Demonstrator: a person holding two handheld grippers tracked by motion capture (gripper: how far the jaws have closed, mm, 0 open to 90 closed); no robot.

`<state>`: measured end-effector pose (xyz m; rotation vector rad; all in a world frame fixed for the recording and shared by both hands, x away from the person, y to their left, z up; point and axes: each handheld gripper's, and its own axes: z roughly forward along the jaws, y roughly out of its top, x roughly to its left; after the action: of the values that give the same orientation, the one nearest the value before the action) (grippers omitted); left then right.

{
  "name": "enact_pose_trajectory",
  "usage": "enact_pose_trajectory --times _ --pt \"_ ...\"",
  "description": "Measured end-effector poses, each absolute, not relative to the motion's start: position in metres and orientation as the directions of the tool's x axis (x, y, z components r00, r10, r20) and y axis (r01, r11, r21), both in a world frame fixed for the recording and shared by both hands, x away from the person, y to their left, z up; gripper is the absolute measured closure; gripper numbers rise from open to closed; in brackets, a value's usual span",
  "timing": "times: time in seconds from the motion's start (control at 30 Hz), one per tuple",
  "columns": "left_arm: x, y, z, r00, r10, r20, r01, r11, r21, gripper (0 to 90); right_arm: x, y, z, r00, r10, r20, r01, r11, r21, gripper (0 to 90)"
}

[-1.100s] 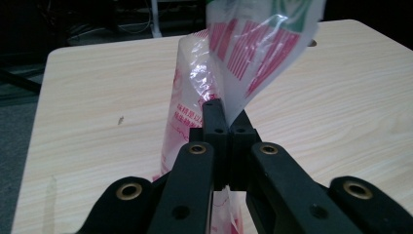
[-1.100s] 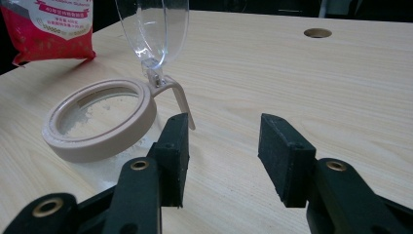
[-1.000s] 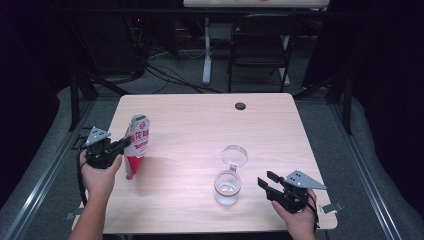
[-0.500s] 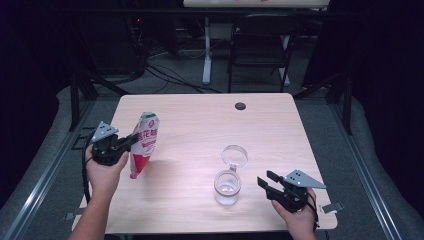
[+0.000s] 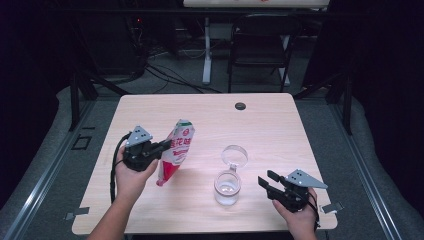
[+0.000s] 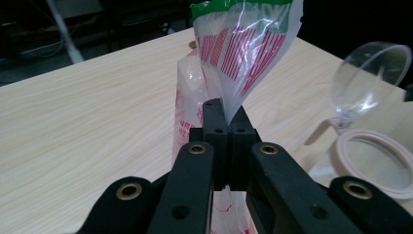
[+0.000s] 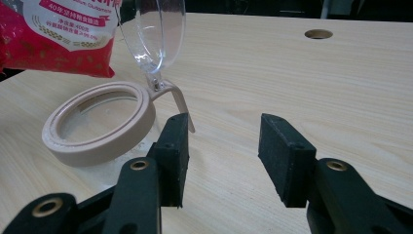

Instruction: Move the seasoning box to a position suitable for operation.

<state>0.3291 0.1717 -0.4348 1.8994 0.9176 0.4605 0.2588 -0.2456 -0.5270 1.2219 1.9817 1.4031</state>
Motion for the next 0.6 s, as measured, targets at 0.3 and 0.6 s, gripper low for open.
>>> enact_pose_trajectory --times 0.3,0.6 --pt "0.321 0.146 -0.445 0.707 0.702 -0.088 0.397 -0.290 0.871 90.0 0.258 -0.246 -0.527 -0.528 0.836 0.148 0.410 0.098 0.907 54.1" --pt "0.311 0.152 -0.463 0.717 0.685 -0.129 0.407 -0.262 0.875 90.0 0.258 -0.246 -0.526 -0.531 0.835 0.144 0.410 0.104 0.906 54.0"
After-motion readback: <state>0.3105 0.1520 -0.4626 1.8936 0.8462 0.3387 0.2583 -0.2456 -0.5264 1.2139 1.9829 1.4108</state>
